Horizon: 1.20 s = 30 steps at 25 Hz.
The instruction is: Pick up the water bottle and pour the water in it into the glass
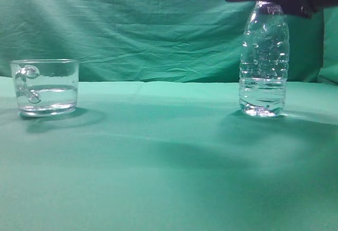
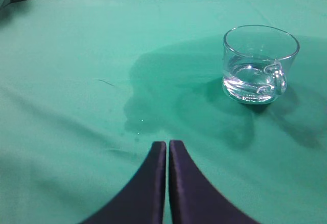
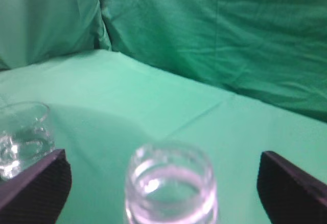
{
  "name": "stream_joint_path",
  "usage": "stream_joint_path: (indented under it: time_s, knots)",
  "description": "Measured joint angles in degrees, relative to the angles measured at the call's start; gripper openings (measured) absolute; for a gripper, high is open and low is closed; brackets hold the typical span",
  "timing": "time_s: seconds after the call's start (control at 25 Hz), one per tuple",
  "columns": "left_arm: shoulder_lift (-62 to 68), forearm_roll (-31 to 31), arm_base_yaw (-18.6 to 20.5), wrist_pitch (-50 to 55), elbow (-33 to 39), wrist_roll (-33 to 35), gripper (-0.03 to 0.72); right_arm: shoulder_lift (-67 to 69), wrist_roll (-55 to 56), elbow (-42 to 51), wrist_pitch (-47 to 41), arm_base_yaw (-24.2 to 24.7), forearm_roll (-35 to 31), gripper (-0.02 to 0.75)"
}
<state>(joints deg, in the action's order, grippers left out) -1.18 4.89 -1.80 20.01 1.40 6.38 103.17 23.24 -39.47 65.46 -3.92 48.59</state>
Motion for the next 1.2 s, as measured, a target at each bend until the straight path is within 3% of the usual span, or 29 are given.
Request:
stream_joint_path:
  time_s: [0.2,0.32,0.4,0.52,0.64,0.92,1.2]
  knots:
    - [0.00,0.00,0.00,0.00,0.00,0.00,0.000,-10.79,6.94,0.00,-4.05,0.00,1.10,0.671]
    - [0.00,0.00,0.00,0.00,0.00,0.00,0.000,-19.26,18.71,0.12,-13.94,0.00,2.06,0.502]
    - [0.00,0.00,0.00,0.00,0.00,0.00,0.000,-26.16,26.73,0.12,-21.82,0.00,4.91,0.338]
    - [0.00,0.00,0.00,0.00,0.00,0.00,0.000,-36.02,37.13,0.45,-28.54,0.00,14.79,0.110]
    - [0.00,0.00,0.00,0.00,0.00,0.00,0.000,-45.41,47.75,0.45,-31.21,0.00,24.99,0.000]
    - [0.00,0.00,0.00,0.00,0.00,0.00,0.000,-63.26,69.65,0.58,-33.68,0.00,46.18,0.000]
    - [0.00,0.00,0.00,0.00,0.00,0.00,0.000,-74.57,71.64,0.58,-25.73,0.00,51.42,0.000]
